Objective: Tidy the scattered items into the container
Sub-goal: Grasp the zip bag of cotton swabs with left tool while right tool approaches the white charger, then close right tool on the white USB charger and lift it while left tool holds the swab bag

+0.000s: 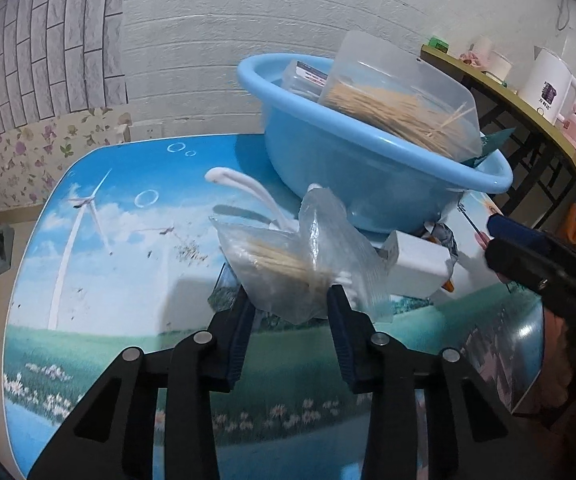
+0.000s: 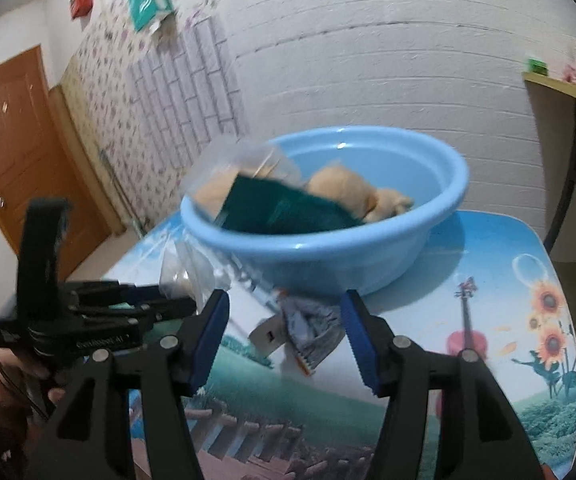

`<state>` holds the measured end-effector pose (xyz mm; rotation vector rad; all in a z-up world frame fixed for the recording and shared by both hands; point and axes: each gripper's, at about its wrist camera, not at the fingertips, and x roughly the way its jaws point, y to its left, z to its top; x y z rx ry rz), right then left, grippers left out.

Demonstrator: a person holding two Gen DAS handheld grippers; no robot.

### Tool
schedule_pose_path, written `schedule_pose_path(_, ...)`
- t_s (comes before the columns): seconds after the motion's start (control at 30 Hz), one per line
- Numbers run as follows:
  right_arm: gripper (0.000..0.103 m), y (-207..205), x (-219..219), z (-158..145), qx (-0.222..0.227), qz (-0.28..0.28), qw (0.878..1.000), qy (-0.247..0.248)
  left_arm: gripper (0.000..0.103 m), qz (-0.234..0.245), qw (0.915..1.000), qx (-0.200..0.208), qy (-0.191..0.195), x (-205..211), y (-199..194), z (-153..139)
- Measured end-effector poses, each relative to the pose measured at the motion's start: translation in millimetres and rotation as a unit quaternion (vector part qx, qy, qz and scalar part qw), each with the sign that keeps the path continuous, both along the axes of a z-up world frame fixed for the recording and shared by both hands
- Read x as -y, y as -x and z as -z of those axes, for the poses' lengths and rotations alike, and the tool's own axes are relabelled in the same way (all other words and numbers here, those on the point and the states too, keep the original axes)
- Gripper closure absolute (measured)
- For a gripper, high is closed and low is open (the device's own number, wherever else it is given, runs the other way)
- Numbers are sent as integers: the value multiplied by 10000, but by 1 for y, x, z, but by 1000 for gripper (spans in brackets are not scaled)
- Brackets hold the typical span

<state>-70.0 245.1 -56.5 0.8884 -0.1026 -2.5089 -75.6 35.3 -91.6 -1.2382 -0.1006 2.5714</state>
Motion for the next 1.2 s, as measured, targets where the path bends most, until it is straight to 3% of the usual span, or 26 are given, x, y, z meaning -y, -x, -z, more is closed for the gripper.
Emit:
schedule_pose_path(0.17,47,-1,15,3,-39,-229,9993,-288,67,-42,10000,-4,-2,5,-6,-2)
schedule_pose_path(0.3,64,3,24,7,48,-397,9983,-425,67,-21,10000,-28,33,5,-9,-3)
schedule_pose_path(0.57,64,15,39,13,136,-672,9944,-808,67,-93,9999,-36,69,8,-18,-6)
schedule_pose_path(0.67,77,11,40,15,165,-735,9935,-850,67,-116,9999,-43,74,9,-23,-7)
schedule_pose_path(1.2,81,-28,17,12,232,-602,9947,-801,67,-128,9996,-96,250,3,-44,-10)
